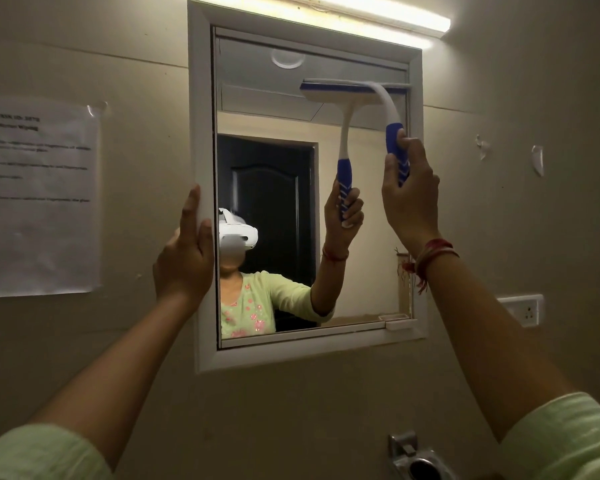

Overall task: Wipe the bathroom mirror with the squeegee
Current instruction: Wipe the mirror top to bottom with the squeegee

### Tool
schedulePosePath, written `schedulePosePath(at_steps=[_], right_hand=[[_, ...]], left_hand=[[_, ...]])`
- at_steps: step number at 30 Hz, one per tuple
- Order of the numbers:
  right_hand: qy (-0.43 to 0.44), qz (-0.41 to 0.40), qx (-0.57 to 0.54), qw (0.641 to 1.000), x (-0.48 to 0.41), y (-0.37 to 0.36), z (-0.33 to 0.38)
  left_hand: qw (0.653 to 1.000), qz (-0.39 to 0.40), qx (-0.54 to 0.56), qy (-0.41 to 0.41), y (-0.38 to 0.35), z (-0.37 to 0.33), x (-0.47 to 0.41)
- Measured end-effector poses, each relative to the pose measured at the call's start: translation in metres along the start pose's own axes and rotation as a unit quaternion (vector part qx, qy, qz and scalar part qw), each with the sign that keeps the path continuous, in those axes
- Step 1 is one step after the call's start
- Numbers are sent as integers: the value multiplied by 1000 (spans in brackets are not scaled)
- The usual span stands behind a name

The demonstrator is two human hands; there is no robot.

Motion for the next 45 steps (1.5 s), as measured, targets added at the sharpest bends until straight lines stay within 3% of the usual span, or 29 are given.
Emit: schedulePosePath(at_steps=[45], right_hand=[[-119, 112, -19, 986, 272, 46, -83]], left_hand=[[999, -12, -31, 18, 4, 1, 1]])
Point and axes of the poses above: each hand's wrist, its own x-axis away from the middle knuckle, its own y-axis out of the back of the hand, z = x × y, the point moved 10 cm from there along -x, towards the middle knuckle, and after that the axes turned 1 degree about x, right-handed, at the moved point
